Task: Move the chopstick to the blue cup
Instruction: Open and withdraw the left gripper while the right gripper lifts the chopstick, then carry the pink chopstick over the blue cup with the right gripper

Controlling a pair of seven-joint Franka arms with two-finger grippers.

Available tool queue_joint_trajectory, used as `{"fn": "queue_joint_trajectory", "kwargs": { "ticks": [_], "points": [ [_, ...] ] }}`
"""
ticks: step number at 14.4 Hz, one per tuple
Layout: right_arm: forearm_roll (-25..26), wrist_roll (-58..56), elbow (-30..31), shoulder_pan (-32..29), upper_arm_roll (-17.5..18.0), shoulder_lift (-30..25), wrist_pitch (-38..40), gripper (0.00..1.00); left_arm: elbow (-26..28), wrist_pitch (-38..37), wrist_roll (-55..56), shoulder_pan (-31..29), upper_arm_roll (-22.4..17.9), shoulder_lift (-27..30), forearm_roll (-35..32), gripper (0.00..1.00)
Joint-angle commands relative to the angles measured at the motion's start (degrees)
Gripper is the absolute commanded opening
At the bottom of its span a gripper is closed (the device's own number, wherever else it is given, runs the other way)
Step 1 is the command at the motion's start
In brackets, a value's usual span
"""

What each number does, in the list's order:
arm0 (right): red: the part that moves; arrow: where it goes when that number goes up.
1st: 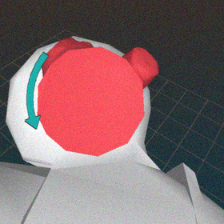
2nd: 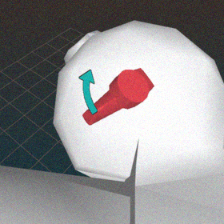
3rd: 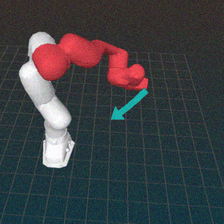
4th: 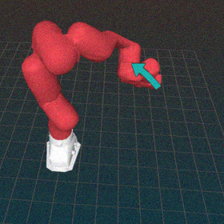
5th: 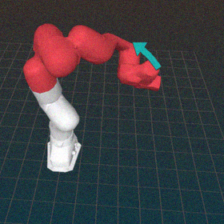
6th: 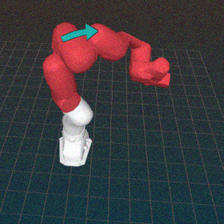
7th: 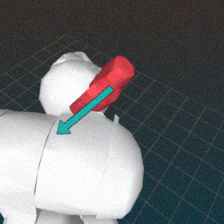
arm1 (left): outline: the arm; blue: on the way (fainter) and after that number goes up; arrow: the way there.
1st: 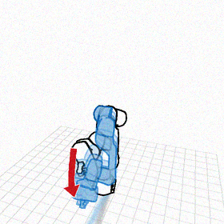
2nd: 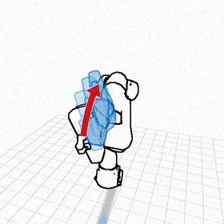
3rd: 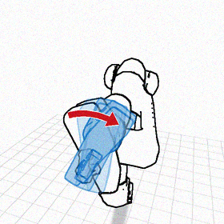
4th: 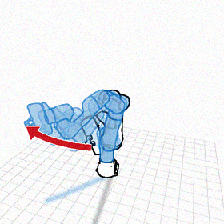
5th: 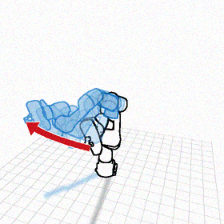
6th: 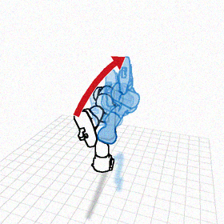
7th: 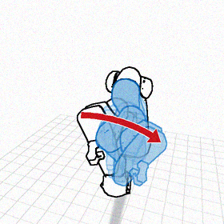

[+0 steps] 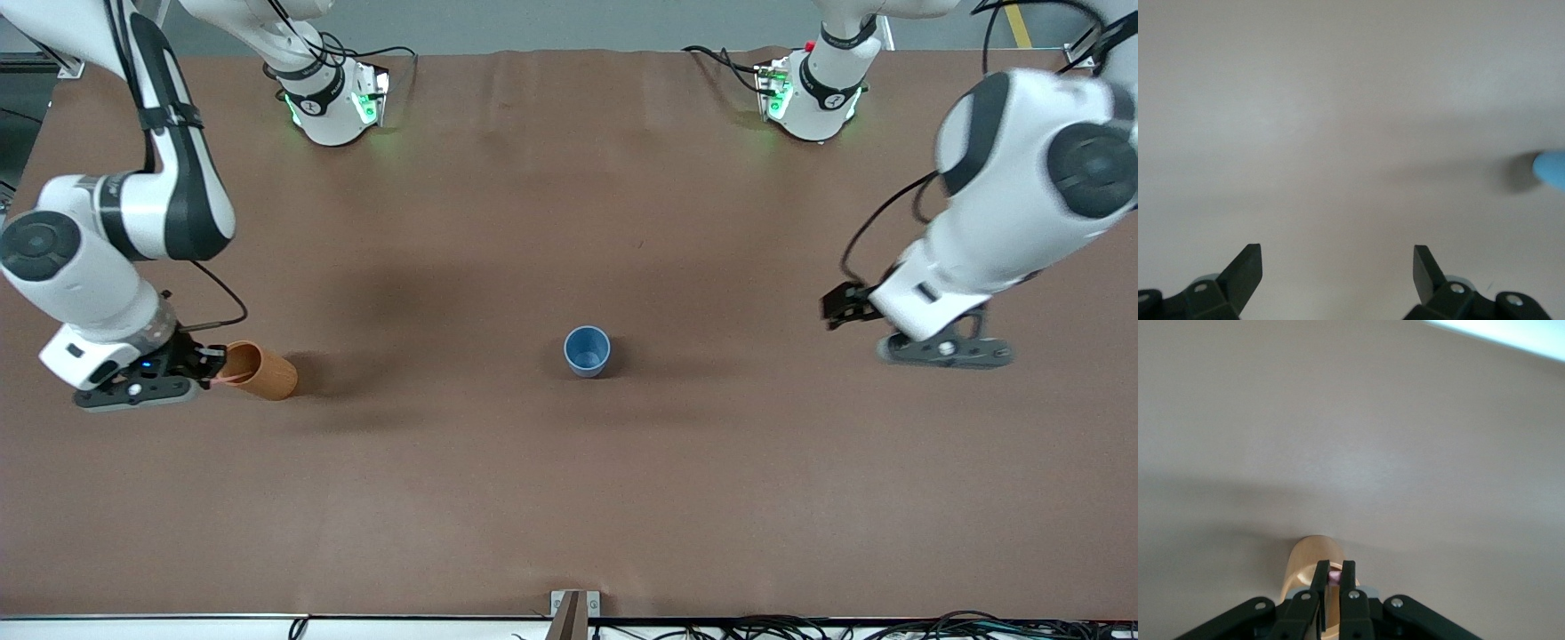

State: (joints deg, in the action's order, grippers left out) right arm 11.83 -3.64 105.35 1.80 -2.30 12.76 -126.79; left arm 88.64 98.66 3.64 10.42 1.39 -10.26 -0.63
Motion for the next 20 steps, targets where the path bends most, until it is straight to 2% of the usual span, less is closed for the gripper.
{"fn": "queue_joint_trajectory", "kwargs": {
  "ticks": [1, 4, 6, 9, 11, 15, 17, 20],
  "points": [
    [-1.79, 0.04, -1.54, -0.31, 0.90, -7.38, 6.97, 0.02, 0.05, -5.22, -5.04, -1.46, -0.07, 6.11, 0.28, 1.00],
    [-7.77, 0.74, -8.90, 2.50, 1.07, -9.95, 13.92, 0.02, -2.24, -12.24, -5.57, -1.37, -0.07, 10.33, -0.07, 1.00],
    [-8.14, 5.80, -12.96, 6.09, 1.07, -9.86, 15.25, 0.02, -2.51, -13.14, -5.66, -1.37, 0.10, 11.22, -0.07, 1.00],
    [-9.01, 17.84, -14.03, 13.21, 0.99, -9.69, 14.03, 0.02, -2.33, -13.58, -5.66, -1.37, 0.19, 12.63, 0.28, 1.00],
    [-9.19, 25.66, -15.26, 18.22, 0.99, -9.34, 10.18, 0.02, -0.94, -13.68, -5.40, -1.55, 0.28, 13.59, 0.72, 1.00],
    [-8.05, 44.37, -15.44, 27.79, 0.81, -3.82, 0.25, 0.02, -0.14, -12.53, -4.43, -1.55, 0.28, 13.69, 2.65, 1.00],
    [-7.53, 50.55, -17.53, 31.84, 0.72, 0.57, -2.58, 0.02, -0.31, -12.53, -4.69, -1.55, 0.19, 13.51, 2.56, 1.00],
    [-0.26, 59.93, -22.37, 37.29, 0.72, 7.52, -2.76, 0.01, -0.75, -12.71, -5.22, -1.55, 0.01, 12.99, 2.48, 1.00]
  ]
}}
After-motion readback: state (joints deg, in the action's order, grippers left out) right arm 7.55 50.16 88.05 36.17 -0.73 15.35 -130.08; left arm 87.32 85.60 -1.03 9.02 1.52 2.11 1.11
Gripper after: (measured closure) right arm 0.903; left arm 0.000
